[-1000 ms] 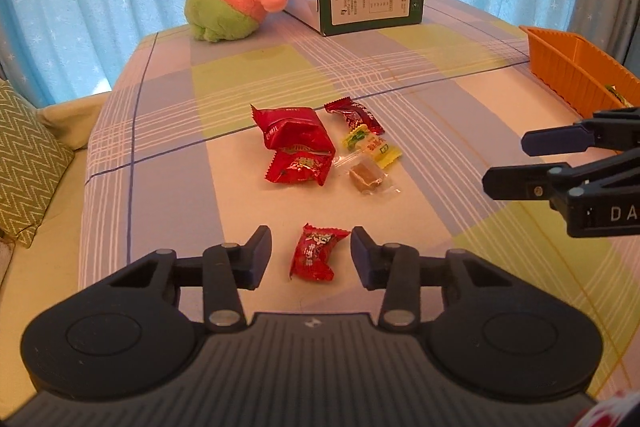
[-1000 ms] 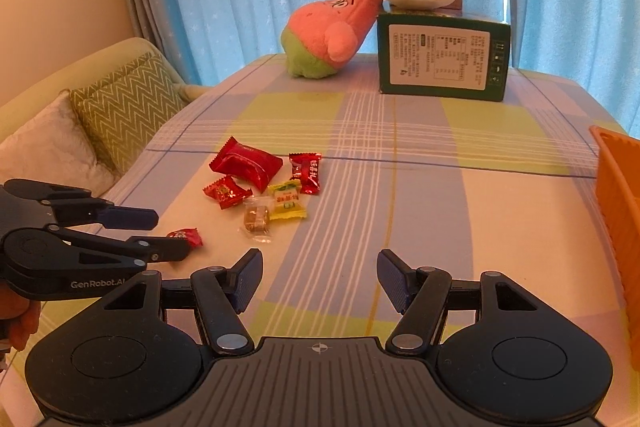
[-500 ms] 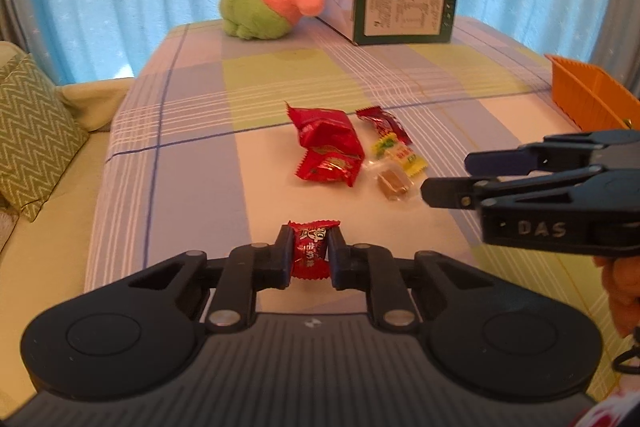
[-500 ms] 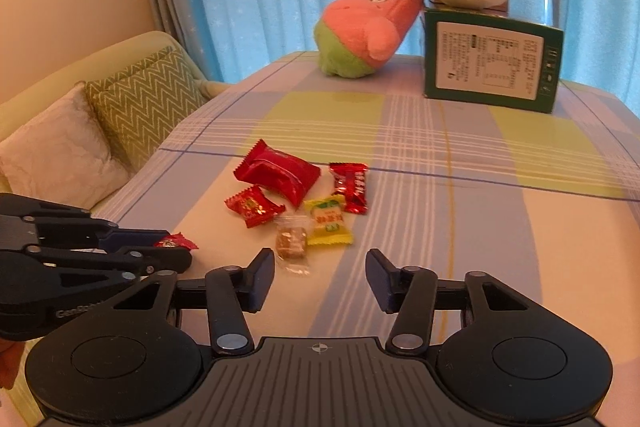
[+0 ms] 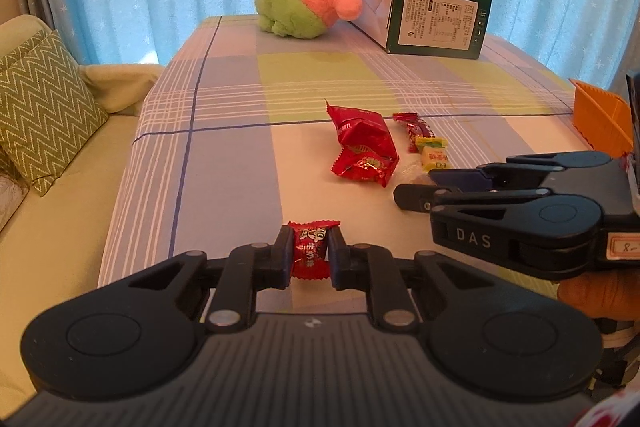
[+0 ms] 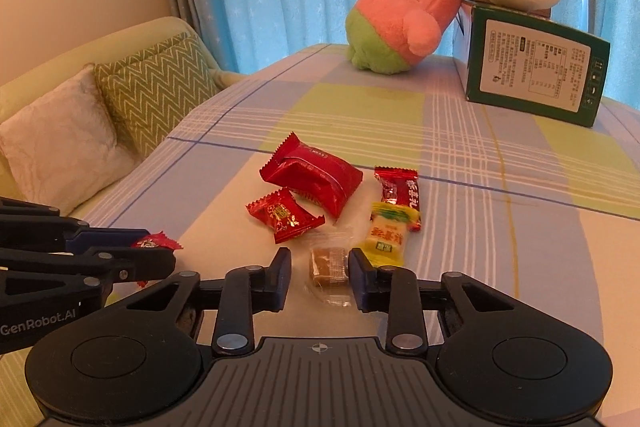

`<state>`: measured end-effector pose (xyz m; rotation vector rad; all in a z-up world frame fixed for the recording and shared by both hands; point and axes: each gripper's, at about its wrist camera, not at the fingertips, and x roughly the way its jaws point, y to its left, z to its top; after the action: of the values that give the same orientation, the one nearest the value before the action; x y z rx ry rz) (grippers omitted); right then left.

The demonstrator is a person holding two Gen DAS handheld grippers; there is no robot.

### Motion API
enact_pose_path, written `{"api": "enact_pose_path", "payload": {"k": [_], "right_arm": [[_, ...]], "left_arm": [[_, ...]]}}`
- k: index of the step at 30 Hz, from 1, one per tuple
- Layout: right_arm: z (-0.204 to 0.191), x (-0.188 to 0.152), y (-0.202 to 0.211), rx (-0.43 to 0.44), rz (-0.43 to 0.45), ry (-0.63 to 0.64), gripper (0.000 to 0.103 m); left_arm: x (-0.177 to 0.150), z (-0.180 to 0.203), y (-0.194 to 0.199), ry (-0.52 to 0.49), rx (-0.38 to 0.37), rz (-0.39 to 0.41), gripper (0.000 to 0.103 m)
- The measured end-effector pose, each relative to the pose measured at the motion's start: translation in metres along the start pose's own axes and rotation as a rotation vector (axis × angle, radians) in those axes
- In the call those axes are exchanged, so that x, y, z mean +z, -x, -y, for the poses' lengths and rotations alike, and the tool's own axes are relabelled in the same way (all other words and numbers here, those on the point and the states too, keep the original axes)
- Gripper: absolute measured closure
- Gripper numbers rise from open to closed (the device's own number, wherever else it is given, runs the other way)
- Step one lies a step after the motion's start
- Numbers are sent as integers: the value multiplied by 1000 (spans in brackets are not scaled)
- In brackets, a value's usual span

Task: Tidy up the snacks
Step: 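Grasp a red-wrapped candy with the left tool while the right tool grasps the clear-wrapped brown candy, then carry both held candies over the orange tray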

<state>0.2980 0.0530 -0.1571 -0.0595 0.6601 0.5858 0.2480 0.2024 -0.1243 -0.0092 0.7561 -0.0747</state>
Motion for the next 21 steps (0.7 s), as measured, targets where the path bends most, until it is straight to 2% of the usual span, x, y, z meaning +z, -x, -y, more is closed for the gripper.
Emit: {"api": "enact_pose_path", "payload": {"k": [7,14,21], "right_arm": [[-2,-6,19,-13,1,5,82],[15,-9,75,-33,18,-78,82],[35,-14,139,-76,48,-119,82]], "left_arm": [[3,10,10,-9,-3,-1,87],[16,38,41,-23,-17,30,87],[21,83,78,-27,-43,55,87]]}}
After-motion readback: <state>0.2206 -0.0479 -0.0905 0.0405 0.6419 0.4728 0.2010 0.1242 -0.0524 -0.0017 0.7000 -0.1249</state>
